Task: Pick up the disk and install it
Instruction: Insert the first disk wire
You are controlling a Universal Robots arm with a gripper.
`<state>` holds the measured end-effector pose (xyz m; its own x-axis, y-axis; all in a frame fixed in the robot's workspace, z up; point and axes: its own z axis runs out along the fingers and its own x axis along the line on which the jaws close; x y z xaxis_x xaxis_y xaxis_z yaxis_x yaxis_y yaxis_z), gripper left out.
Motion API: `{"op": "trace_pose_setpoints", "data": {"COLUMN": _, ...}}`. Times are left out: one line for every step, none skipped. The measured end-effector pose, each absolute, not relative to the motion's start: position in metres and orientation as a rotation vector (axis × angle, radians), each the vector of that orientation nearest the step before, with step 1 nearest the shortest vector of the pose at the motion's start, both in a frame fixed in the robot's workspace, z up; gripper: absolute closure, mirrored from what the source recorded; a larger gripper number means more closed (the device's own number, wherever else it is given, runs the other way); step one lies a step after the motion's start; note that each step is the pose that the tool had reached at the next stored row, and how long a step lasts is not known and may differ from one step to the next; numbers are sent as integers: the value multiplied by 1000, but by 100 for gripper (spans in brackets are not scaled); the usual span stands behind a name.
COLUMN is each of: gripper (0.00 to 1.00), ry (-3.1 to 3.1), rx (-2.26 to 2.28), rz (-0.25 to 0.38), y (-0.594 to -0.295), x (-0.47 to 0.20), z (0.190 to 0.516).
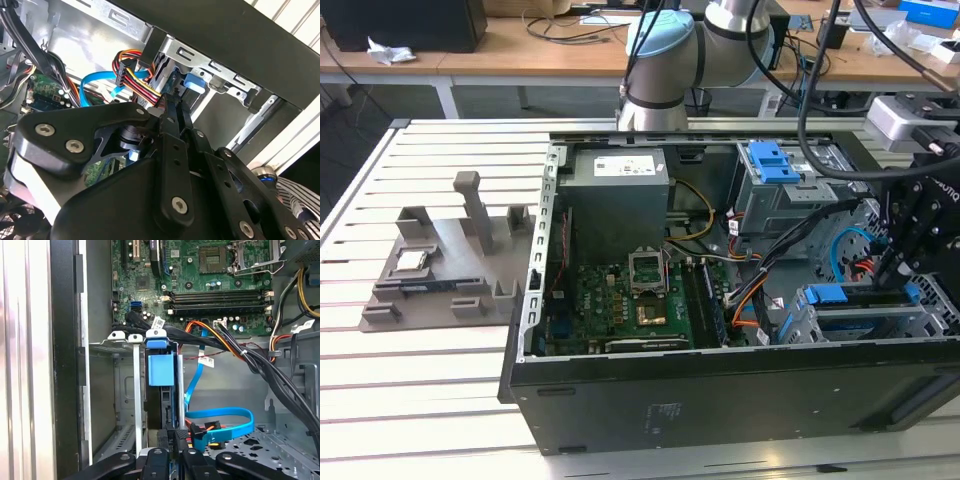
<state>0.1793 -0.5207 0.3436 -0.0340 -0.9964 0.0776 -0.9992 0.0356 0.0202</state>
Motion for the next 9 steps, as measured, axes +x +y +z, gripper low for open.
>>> {"op": "trace_pose_setpoints", "data": {"gripper": 83, "ry": -2209, "rx": 2134, "rz": 60, "y": -520, "x": 179, "z": 343}}
{"op": "trace_pose_setpoints", "data": {"gripper": 83, "ry": -2209, "rx": 2134, "rz": 60, "y": -520, "x": 179, "z": 343}}
{"op": "trace_pose_setpoints", "data": {"gripper": 83, "ry": -2209, "rx": 2134, "rz": 60, "y": -520, "x": 179, "z": 343}}
{"op": "trace_pose_setpoints", "data": {"gripper": 83, "ry": -2209, "rx": 2134, "rz": 61, "y": -520, "x": 179, "z": 342}}
{"op": "trace_pose_setpoints", "data": {"gripper": 83, "ry": -2209, "rx": 2134, "rz": 61, "y": -520, "x": 179, "z": 342}}
{"op": "trace_pose_setpoints", "data": {"gripper": 83, "ry": -2209, "rx": 2133, "rz": 61, "y": -520, "x": 179, "z": 342}}
{"op": "trace_pose_setpoints", "data": {"gripper": 83, "ry": -2209, "rx": 2134, "rz": 61, "y": -520, "x": 179, "z": 341}}
{"op": "trace_pose_setpoints", "data": {"gripper": 83, "ry": -2209, "rx": 2134, "rz": 61, "y": -520, "x": 179, "z": 340}}
{"op": "trace_pose_setpoints", "data": {"gripper": 83, "ry": -2208, "rx": 2134, "rz": 61, "y": -520, "x": 179, "z": 340}}
